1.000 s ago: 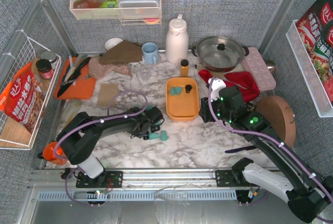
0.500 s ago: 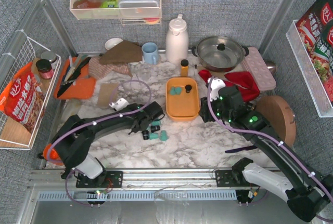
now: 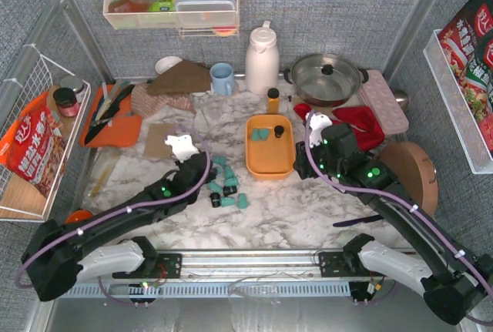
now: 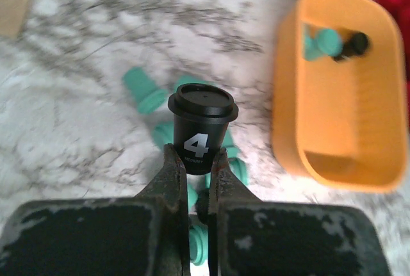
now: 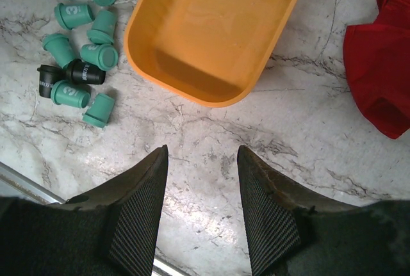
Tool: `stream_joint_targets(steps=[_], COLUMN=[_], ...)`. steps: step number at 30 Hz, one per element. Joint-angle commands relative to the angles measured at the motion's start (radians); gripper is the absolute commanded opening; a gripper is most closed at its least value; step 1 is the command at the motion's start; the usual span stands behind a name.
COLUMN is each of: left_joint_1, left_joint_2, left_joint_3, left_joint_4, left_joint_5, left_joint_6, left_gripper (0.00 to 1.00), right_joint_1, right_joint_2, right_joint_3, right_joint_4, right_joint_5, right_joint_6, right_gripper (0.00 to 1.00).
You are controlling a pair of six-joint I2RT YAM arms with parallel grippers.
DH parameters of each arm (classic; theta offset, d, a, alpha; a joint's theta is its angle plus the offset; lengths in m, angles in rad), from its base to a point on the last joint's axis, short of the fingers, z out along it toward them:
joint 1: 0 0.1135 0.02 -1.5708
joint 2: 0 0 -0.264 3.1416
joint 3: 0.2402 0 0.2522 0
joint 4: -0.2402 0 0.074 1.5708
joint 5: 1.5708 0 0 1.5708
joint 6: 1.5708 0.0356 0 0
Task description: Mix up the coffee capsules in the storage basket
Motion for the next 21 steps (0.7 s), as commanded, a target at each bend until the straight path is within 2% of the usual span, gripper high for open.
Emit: stream_joint_targets(steps=[1, 5, 13, 17, 21], left_joint_1=[0.000, 0.000, 0.000, 0.000, 0.000], left_joint_2=[-0.108, -0.157, -0.129, -0.086, -0.036], left_joint_3=[-0.133, -0.248, -0.375, -0.411, -0.407], left_joint_4=[0.519, 0.751, 1.045, 1.146, 1.197], left_joint_5=[0.276, 0.481, 0.822, 0.932, 0.979], left_joint_6=[0.465, 0.676, 0.935, 1.005, 1.022], left_gripper=[0.00, 0.00, 0.00, 0.00, 0.00], right_joint_1=[0.002, 0.002, 0.009, 0.044, 0.104], right_joint_2=[0.012, 0.026, 0.047, 0.051, 0.068], right_joint_3=[0.023, 0.042, 0.078, 0.081, 0.080], right_joint_4=[-0.005, -0.005, 0.026, 0.068, 0.114], right_joint_5=[-0.005, -0.027, -0.133, -0.178, -0.201], right_joint_6=[-0.006, -0.009, 0.004, 0.025, 0.045], right_gripper=[0.52, 0.52, 0.51, 0.51, 0.51])
